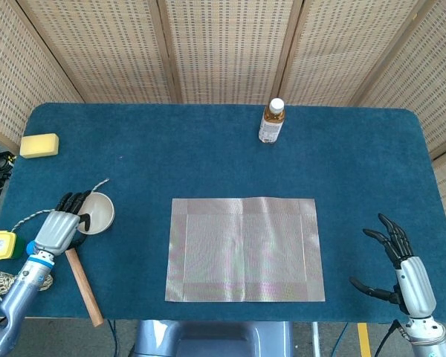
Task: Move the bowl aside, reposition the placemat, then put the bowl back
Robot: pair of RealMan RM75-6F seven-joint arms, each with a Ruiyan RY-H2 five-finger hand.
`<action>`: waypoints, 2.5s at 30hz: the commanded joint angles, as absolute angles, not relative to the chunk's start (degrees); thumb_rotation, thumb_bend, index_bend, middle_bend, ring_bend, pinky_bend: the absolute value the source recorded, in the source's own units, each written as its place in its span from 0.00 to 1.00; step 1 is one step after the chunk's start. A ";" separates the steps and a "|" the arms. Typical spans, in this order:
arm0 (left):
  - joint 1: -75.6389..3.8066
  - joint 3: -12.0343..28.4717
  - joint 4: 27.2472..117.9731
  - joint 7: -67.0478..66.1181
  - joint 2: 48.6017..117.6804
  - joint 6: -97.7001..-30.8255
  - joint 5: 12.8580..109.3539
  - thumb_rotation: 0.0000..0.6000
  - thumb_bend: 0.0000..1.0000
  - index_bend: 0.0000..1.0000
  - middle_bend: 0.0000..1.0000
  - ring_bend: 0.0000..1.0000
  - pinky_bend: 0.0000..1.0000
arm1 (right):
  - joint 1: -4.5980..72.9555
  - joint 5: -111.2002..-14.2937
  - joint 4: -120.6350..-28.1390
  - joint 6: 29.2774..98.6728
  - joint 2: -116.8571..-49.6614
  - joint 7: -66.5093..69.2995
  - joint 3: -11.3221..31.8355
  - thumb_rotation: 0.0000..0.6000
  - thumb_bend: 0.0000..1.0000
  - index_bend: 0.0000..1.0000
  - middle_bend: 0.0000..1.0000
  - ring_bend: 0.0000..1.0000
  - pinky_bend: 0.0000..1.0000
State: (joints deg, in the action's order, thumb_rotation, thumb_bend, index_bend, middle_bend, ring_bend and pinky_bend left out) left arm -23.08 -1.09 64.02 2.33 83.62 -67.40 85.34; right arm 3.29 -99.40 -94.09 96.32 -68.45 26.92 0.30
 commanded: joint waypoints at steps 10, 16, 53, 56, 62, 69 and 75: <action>-28.68 1.76 81.90 -10.63 81.29 -66.58 89.34 1.00 0.47 0.67 0.00 0.00 0.00 | 3.23 -98.46 -94.31 96.77 -67.66 28.45 0.82 1.00 0.21 0.22 0.00 0.00 0.00; -32.95 4.04 87.41 -17.37 85.99 -61.68 87.77 1.00 0.47 0.66 0.00 0.00 0.00 | 3.14 -97.83 -94.37 97.05 -67.26 29.60 1.16 1.00 0.21 0.22 0.00 0.00 0.00; -47.07 10.34 89.24 -48.98 104.10 -53.25 61.65 1.00 0.05 0.11 0.00 0.00 0.00 | 2.72 -96.60 -94.47 97.66 -65.38 34.43 2.14 1.00 0.21 0.21 0.00 0.00 0.00; -44.42 9.73 93.93 -45.99 99.93 -57.46 64.05 1.00 0.05 0.09 0.00 0.00 0.00 | 2.69 -96.68 -94.43 97.68 -65.40 34.20 2.13 1.00 0.21 0.21 0.00 0.00 0.00; -35.64 4.75 100.10 -38.56 90.06 -69.85 73.06 1.00 0.05 0.07 0.00 0.00 0.00 | 3.10 -95.90 -94.18 95.93 -65.30 32.22 2.02 1.00 0.21 0.20 0.00 0.00 0.00; -26.63 -0.02 100.27 -30.48 81.45 -80.60 78.74 1.00 0.05 0.05 0.00 0.00 0.00 | 4.18 -94.14 -94.26 91.09 -64.83 27.12 1.28 1.00 0.20 0.14 0.00 0.00 0.00; -20.07 -3.22 97.33 -25.02 77.37 -88.00 82.93 1.00 0.05 0.01 0.00 0.00 0.00 | 5.09 -92.50 -93.04 87.67 -65.04 20.54 1.19 1.00 0.18 0.06 0.00 0.00 0.00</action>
State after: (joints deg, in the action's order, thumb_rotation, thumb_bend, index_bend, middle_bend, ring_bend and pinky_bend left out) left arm -21.89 -1.83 98.51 -26.01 78.48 -86.06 81.78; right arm 4.68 -93.29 -93.80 88.82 -64.91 23.26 1.20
